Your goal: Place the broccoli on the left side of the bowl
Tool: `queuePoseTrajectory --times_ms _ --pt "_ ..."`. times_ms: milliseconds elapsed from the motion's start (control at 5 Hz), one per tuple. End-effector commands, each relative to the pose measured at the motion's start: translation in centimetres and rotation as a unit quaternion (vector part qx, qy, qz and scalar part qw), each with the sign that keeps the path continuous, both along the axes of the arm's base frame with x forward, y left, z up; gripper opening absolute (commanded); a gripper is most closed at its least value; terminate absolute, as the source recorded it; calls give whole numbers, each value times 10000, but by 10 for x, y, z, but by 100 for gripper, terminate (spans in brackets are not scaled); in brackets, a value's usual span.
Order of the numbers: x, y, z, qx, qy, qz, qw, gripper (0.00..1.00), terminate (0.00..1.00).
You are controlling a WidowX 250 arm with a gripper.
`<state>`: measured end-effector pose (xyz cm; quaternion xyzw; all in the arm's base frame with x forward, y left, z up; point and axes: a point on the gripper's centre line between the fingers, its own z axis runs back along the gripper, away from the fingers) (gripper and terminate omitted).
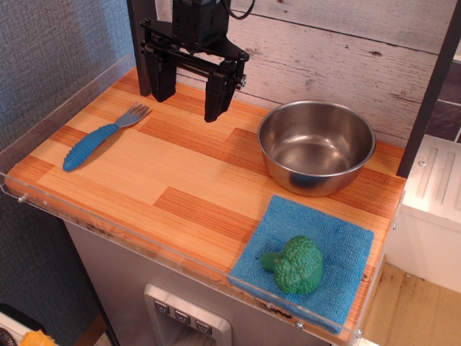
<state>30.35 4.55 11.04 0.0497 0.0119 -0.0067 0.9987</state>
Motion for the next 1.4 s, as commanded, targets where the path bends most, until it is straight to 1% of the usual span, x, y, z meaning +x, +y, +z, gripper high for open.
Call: queuePoseTrajectory --times_ms 0,200,400,600,800,1000,1200 --pt "0 0 0 0 0 0 10000 100 0" --pt "-5 -26 2 -377 -254 -146 9989 100 0" --pt "-18 -61 8 -642 -532 -631 9945 100 0" --pt "-28 -90 11 -700 -687 -914 9910 100 0" --pt "-38 -110 3 -720 -642 -1233 9877 100 0" --pt "-47 -119 -22 -742 -464 -1408 9862 100 0" --pt "-54 -126 -36 -689 -351 -1518 9854 100 0"
